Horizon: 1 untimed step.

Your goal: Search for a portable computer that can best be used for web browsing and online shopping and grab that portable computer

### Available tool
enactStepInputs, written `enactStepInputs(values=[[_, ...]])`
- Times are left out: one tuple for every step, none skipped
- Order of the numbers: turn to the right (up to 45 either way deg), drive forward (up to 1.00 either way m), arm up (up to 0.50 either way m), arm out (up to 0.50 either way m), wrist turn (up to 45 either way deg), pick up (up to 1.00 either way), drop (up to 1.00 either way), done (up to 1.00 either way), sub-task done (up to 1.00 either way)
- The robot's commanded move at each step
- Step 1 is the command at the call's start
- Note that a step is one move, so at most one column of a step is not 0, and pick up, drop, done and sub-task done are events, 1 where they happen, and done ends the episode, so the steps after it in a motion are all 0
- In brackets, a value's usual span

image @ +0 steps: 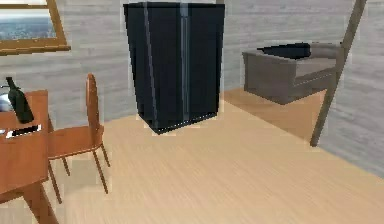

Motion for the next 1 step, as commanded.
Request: enactStepInputs(values=[[0.0, 0.45, 0.00, 0.00, 0.0, 0.00, 0.00, 0.00, 0.00]])
